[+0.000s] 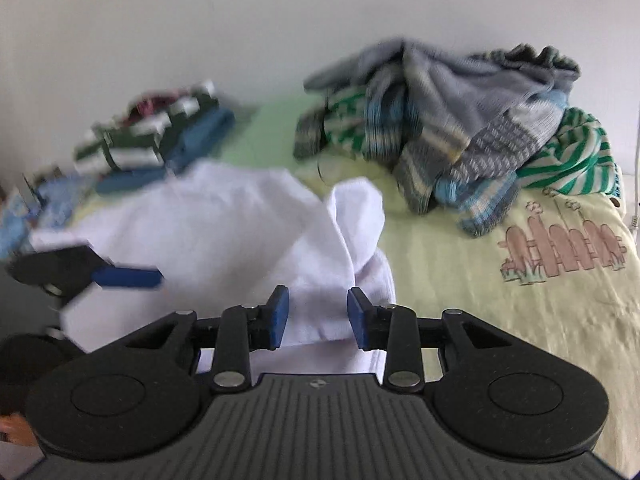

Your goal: Fold clothes

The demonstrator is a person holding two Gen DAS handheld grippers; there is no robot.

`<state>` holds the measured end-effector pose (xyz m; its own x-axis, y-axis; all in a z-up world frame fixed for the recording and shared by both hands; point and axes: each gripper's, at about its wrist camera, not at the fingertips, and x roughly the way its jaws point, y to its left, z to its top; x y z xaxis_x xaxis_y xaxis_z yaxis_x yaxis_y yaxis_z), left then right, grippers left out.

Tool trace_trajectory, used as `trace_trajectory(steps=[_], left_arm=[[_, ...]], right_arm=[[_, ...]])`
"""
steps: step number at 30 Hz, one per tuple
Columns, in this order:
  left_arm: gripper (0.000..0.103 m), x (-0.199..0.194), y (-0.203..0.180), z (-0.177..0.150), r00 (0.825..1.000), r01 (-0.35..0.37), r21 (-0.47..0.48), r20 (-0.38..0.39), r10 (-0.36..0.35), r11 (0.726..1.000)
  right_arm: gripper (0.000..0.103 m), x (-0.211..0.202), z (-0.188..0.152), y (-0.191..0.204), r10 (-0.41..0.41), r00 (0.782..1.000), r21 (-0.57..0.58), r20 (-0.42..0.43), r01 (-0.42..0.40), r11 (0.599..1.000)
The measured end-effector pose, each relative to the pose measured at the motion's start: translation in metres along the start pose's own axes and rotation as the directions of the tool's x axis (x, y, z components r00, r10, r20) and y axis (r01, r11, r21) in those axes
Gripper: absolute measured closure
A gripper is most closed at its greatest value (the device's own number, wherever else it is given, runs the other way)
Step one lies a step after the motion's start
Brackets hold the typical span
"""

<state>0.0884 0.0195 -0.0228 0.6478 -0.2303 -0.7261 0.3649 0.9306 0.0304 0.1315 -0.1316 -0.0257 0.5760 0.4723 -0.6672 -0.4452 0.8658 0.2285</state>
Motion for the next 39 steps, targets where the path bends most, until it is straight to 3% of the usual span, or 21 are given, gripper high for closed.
trace_trajectory(steps=[1, 2, 3, 6, 11, 12, 13, 15, 16, 17, 18, 20, 22, 24, 29, 32, 34, 37, 39], left_arm=[[0.003, 0.000, -0.003, 0.000, 1.000, 0.004, 0.008, 0.009, -0.004, 1.000], [0.005, 0.000, -0.007, -0.001, 1.000, 0.004, 0.021, 0.018, -0.004, 1.000], [0.011, 0.001, -0.010, -0.001, 1.000, 0.003, 0.033, 0.021, -0.003, 0.999], [0.029, 0.008, -0.014, -0.002, 1.000, 0.017, 0.032, 0.009, -0.018, 0.999], [0.034, 0.012, -0.010, -0.001, 0.999, 0.039, -0.045, -0.008, -0.040, 0.998], [0.044, 0.012, -0.010, -0.001, 0.999, 0.036, -0.052, -0.006, -0.036, 0.998], [0.061, 0.011, -0.008, -0.001, 0.999, 0.041, -0.067, -0.007, -0.042, 0.997], [0.087, 0.008, -0.002, 0.001, 0.998, 0.064, -0.111, -0.013, -0.065, 0.992], [0.094, 0.008, 0.003, 0.001, 0.997, 0.078, -0.142, -0.016, -0.081, 0.987], [0.095, 0.008, 0.009, 0.000, 0.995, 0.094, -0.180, -0.017, -0.099, 0.979], [0.097, 0.008, 0.015, -0.001, 0.993, 0.111, -0.221, -0.016, -0.117, 0.969], [0.101, 0.009, 0.030, -0.004, 0.987, 0.152, -0.315, -0.008, -0.163, 0.937], [0.102, 0.011, 0.042, -0.006, 0.978, 0.191, -0.401, 0.002, -0.208, 0.896], [0.103, 0.012, 0.046, -0.008, 0.976, 0.201, -0.436, 0.008, -0.219, 0.877], [0.103, 0.011, 0.043, -0.003, 0.978, 0.191, -0.431, 0.004, -0.210, 0.882], [0.103, 0.011, 0.045, 0.003, 0.980, 0.180, -0.430, 0.001, -0.199, 0.885], [0.103, 0.009, 0.045, 0.006, 0.984, 0.162, -0.418, -0.005, -0.180, 0.894], [0.103, 0.006, 0.043, 0.010, 0.988, 0.138, -0.402, -0.013, -0.156, 0.905], [0.103, 0.006, 0.042, 0.011, 0.989, 0.125, -0.394, -0.020, -0.144, 0.911]], right_arm=[[0.078, -0.002, 0.001, -0.002, 0.011, 1.000, 0.019, -0.004, -0.011, 1.000], [0.095, -0.003, 0.002, -0.004, 0.023, 1.000, 0.037, -0.007, -0.023, 0.999], [0.099, -0.005, 0.003, -0.007, 0.035, 0.999, 0.056, -0.011, -0.034, 0.998], [0.099, -0.011, 0.009, -0.013, 0.079, 0.997, 0.116, -0.004, -0.078, 0.990], [0.099, -0.010, 0.035, -0.008, 0.199, 0.979, 0.198, 0.047, -0.205, 0.959], [0.099, -0.005, 0.039, -0.004, 0.206, 0.977, 0.201, 0.047, -0.211, 0.957], [0.098, -0.001, 0.043, 0.000, 0.213, 0.976, 0.204, 0.046, -0.218, 0.954], [0.086, -0.001, 0.043, -0.001, 0.232, 0.970, 0.231, 0.075, -0.243, 0.942], [0.074, -0.001, 0.043, -0.002, 0.241, 0.966, 0.244, 0.091, -0.256, 0.935], [0.058, -0.004, 0.039, -0.009, 0.261, 0.959, 0.286, 0.109, -0.282, 0.916], [0.053, -0.007, 0.034, -0.016, 0.282, 0.951, 0.332, 0.128, -0.309, 0.891], [0.055, -0.015, 0.024, -0.030, 0.274, 0.952, 0.390, 0.138, -0.307, 0.868], [0.057, -0.028, 0.010, -0.039, 0.244, 0.961, 0.403, 0.130, -0.275, 0.873], [0.057, -0.045, -0.003, -0.040, 0.213, 0.971, 0.374, 0.108, -0.238, 0.896], [0.061, -0.074, -0.049, -0.020, 0.232, 0.973, 0.320, -0.010, -0.217, 0.922], [0.062, -0.077, -0.058, 0.015, 0.128, 0.990, 0.149, -0.053, -0.119, 0.982], [0.061, -0.077, -0.063, 0.045, 0.050, 0.999, -0.013, -0.012, -0.050, 0.999], [0.059, -0.072, -0.069, 0.081, -0.009, 0.999, -0.202, 0.051, 0.019, 0.979], [0.059, -0.062, -0.075, 0.103, -0.075, 0.994, -0.342, 0.077, 0.097, 0.935]])
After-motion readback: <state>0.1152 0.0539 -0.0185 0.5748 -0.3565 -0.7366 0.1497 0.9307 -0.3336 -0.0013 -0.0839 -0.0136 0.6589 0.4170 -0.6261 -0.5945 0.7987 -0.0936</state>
